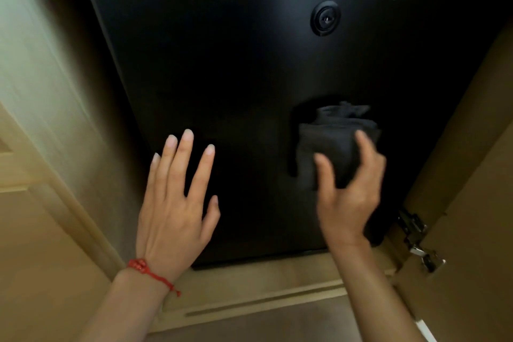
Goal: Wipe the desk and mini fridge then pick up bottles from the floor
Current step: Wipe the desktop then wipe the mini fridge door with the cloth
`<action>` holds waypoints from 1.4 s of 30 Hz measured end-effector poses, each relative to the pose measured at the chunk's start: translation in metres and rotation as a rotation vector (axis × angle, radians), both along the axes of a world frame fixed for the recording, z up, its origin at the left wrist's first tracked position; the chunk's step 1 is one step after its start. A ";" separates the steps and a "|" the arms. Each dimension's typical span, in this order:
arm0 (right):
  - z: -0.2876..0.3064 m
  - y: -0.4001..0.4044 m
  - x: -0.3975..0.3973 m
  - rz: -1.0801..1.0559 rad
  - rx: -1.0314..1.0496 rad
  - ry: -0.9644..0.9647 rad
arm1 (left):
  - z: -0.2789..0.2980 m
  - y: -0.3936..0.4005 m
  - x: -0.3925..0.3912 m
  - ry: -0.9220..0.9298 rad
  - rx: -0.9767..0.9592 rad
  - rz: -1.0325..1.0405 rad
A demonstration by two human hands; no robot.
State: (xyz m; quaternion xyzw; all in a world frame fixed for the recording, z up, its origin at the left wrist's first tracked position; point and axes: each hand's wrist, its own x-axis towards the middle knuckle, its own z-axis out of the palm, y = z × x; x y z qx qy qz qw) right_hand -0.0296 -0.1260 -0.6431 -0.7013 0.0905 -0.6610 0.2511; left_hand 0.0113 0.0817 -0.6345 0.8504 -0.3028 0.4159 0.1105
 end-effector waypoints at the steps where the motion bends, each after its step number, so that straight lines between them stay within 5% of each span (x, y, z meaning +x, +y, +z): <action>1: -0.002 -0.006 -0.003 -0.004 0.100 -0.030 | -0.002 0.002 0.001 0.011 0.005 0.005; 6: -0.005 0.009 0.004 0.013 0.348 -0.165 | -0.007 0.004 0.006 0.024 0.017 0.000; 15: 0.000 0.023 0.013 0.118 -0.085 0.005 | -0.011 -0.015 0.001 -0.064 -0.024 -0.020; 24: -0.050 -0.021 -0.016 0.031 0.506 -0.010 | -0.004 -0.023 0.000 -0.022 -0.007 0.020; 35: 0.076 -0.021 0.008 0.071 0.131 -0.193 | -0.008 -0.032 0.006 -0.060 -0.013 0.054; 42: 0.002 -0.034 -0.011 0.072 0.124 0.022 | -0.006 -0.034 0.003 -0.068 -0.029 0.068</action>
